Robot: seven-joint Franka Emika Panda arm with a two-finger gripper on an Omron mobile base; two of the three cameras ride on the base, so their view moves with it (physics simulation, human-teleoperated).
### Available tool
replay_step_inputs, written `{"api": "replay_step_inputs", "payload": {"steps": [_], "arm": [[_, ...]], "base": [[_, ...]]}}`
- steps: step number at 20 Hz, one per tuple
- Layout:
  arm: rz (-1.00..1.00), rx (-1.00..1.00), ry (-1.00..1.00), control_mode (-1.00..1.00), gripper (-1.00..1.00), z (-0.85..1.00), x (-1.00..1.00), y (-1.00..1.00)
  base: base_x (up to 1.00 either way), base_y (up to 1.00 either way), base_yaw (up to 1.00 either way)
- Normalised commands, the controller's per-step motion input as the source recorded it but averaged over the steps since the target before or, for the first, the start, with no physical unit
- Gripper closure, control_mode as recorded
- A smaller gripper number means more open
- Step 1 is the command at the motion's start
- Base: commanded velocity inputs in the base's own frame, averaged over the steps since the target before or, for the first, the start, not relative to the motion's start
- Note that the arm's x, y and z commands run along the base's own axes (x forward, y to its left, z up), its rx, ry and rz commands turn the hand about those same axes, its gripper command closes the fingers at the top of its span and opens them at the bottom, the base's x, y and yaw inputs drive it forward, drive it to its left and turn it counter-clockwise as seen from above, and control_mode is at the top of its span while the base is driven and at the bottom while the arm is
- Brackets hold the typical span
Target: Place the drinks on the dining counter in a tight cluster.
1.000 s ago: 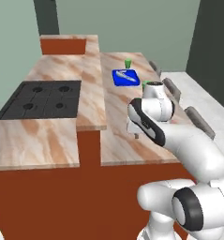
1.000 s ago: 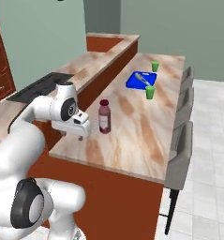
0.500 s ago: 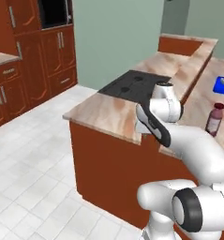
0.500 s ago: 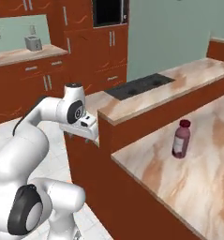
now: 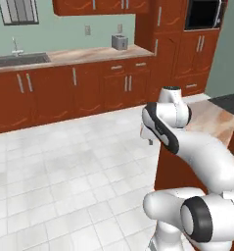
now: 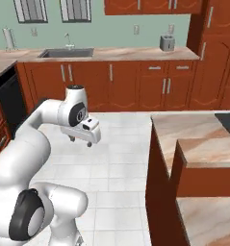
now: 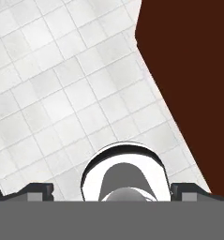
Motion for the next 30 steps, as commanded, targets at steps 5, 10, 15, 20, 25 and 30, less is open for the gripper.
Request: {"api": "replay_step_inputs", "payload": {"steps": [5,10,15,20,25,30], "arm": [[0.00,0.00,0.00,1.00,-1.00,0.00,0.00,0.00],[0.00,0.00,0.00,1.00,-1.00,0.00,0.00,0.00],[0.00,0.00,0.00,1.00,-1.00,0.00,0.00,0.00],[0.00,0.00,0.00,1.00,-1.00,0.00,0.00,0.00],[0.00,0.00,0.00,1.00,-1.00,0.00,0.00,0.00],[0.00,0.00,0.00,1.00,-1.00,0.00,0.00,0.00]], "base": [[0.02,0.24,0.85],[0.72,0.07,0.20],[0.81,0.00,-0.08],[0.84,0.14,-0.16],[0.90,0.32,-0.15],[0.91,0.31,-0.12]]}}
